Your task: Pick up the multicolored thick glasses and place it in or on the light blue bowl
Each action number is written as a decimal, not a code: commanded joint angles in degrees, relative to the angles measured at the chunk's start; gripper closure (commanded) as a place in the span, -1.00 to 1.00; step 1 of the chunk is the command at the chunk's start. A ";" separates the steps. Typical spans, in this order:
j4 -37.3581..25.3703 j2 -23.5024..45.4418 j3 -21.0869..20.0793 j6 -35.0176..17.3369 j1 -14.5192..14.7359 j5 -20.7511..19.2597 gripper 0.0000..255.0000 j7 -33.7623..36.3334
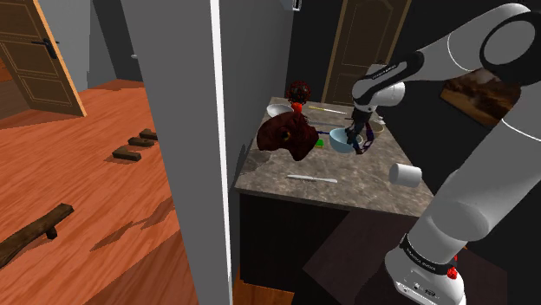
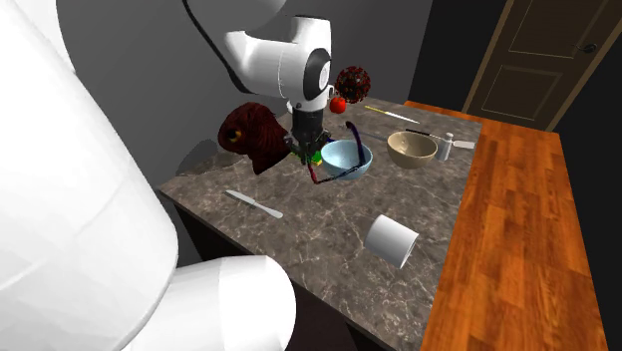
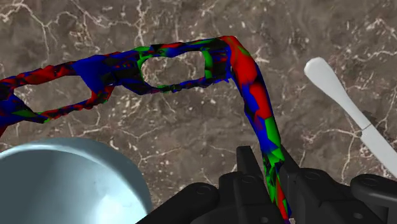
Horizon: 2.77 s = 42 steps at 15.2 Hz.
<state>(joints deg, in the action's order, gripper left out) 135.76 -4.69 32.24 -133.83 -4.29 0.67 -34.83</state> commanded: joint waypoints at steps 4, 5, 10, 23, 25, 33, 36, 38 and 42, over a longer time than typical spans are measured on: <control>-13.56 13.02 0.99 3.06 -0.92 9.35 1.00 -7.65; -16.40 15.46 0.79 3.96 -1.61 10.93 1.00 -8.83; -31.55 27.22 -0.93 9.43 -6.27 17.07 1.00 -12.81; -29.17 32.35 -3.17 2.61 -7.80 20.91 1.00 -15.52; -29.18 32.35 -3.17 2.61 -7.81 20.91 1.00 -15.51; -29.04 32.39 -3.15 2.47 -8.07 21.00 -1.00 -15.90; -29.40 31.11 -2.62 3.94 -7.46 20.04 -1.00 -14.98; -30.10 28.77 -1.60 6.69 -6.84 18.36 -1.00 -13.95; -30.47 27.89 -1.26 7.80 -6.63 17.71 -1.00 -13.55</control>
<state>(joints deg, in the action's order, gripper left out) 105.25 23.36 30.93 -126.15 -10.98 18.49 -48.45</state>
